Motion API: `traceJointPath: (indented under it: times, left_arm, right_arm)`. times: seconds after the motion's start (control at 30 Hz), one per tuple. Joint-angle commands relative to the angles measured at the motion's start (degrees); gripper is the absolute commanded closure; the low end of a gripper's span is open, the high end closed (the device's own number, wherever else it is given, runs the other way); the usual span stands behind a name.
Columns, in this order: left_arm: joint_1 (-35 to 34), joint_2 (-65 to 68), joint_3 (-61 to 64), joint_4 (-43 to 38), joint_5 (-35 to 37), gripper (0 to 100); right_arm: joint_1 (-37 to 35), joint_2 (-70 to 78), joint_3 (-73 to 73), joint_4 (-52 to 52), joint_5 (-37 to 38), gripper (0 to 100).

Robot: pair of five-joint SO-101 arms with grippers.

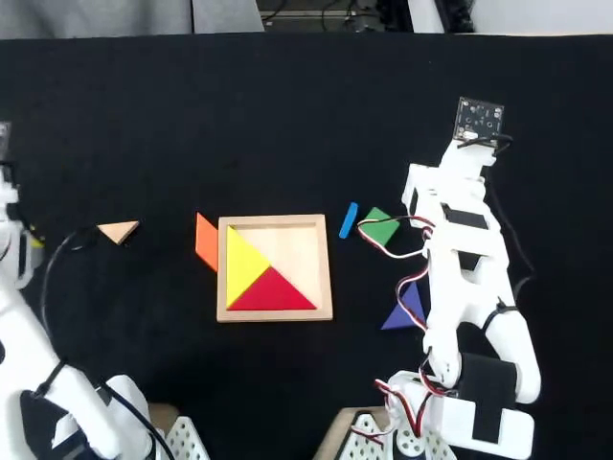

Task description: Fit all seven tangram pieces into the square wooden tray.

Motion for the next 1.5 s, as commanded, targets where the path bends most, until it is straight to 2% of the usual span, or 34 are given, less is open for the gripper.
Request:
traceJointPath:
  times: [0.0,0.1,0.17,0.23,0.37,0.43,0.6,0.8,0.9,1.03,1.17,1.47]
  left_arm:
    - [-5.3,-1.7,0.4,0.2,-1.8,81]
    - [-7.3,-1.1,0.6,0.1,-1.8,81]
    - [-6.1,-1.0,1.2,0.1,-1.8,81]
    - [-1.4,-1.0,4.3,-1.5,-1.6,81]
    - [12.4,-1.0,14.0,-8.6,-1.1,81]
    - [17.9,-1.0,18.3,-13.4,1.7,81]
    - [25.8,-0.2,23.3,-22.1,7.7,80]
    - [32.7,14.6,15.9,-23.3,11.1,80]
    - [36.7,27.3,8.6,-19.3,12.3,80]
    - [41.2,39.1,-0.2,-15.6,18.7,80]
    - [43.5,40.2,-0.7,-17.2,21.5,75]
    - [43.5,41.1,-0.1,-21.7,23.2,74]
  right_arm:
    - [-1.1,-0.2,-0.4,-1.1,-0.3,83.2]
    - [-1.1,-0.2,-0.2,-1.1,-0.3,83.2]
    - [-1.1,-0.2,-0.2,-1.1,-0.3,83.2]
    - [-1.1,-0.2,-0.2,-1.1,-0.3,83.2]
    - [-1.1,-0.1,-0.1,-1.1,-0.3,83.2]
    - [-1.1,-0.1,-0.1,-1.1,-0.3,83.2]
    - [-1.1,-0.1,0.2,-1.2,-0.3,83.2]
    - [-1.1,-0.1,1.7,-5.5,-0.3,83.2]
    - [-1.1,-0.1,1.7,-5.5,-0.3,83.2]
    - [-1.1,-0.1,1.7,-5.5,-0.3,83.2]
    - [-1.1,-0.1,1.7,-5.5,-0.3,83.2]
    - [-1.1,-0.1,1.7,-5.5,-0.3,83.2]
